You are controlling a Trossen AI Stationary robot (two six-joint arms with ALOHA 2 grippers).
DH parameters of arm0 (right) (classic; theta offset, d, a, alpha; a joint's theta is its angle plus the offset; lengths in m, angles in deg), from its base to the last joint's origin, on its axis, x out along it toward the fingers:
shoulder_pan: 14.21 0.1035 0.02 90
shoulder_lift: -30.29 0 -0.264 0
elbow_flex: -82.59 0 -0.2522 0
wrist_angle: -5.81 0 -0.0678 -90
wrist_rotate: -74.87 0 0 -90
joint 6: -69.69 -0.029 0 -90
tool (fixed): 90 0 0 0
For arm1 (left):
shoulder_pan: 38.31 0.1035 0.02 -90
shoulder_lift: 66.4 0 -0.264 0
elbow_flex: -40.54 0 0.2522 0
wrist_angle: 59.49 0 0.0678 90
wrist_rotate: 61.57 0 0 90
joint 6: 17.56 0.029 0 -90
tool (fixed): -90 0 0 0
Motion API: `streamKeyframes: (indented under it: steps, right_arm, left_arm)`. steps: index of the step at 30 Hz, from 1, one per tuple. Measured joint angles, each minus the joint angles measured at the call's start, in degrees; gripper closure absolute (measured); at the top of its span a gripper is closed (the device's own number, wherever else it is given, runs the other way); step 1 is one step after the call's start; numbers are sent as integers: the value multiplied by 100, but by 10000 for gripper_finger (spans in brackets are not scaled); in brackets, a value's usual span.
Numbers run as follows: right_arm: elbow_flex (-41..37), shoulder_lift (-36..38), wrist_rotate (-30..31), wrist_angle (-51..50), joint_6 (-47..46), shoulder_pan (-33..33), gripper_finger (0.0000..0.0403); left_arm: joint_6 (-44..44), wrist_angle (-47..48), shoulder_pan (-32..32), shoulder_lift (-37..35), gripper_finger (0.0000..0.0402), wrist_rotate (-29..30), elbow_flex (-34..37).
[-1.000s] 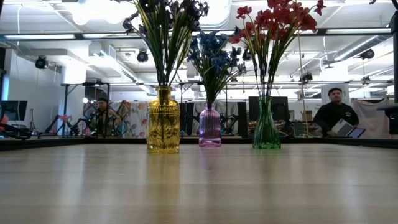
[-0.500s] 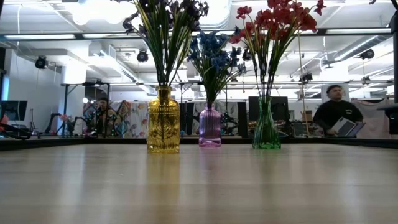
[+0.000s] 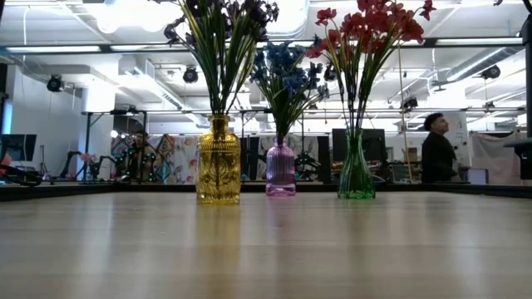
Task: Sort flowers into vase by color
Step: Put the pink flowers into the green vase
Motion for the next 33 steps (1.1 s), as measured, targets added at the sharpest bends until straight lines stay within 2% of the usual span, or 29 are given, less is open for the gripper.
streamKeyframes:
  steps: [4,8,16,22,26,33]
  right_arm:
    - [0,23,2,-92,-62,0,390]
    - [0,106,4,-247,-199,0,390]
    - [2,425,51,-463,-740,0,390]
    - [-132,688,65,-877,-1510,12,390]
    - [-501,829,70,-969,-1870,106,390]
    - [-1668,1374,1105,-305,-2095,1043,391]
  left_arm:
    - [20,-13,0,-21,169,79,0]
    - [210,-15,0,-87,150,325,0]
    - [576,-224,-25,-298,145,717,0]
    - [992,-1051,-232,-565,145,1109,0]
    - [1265,-1483,-402,-733,145,1147,-2]
    - [747,-1590,-868,-1014,145,1161,-2]
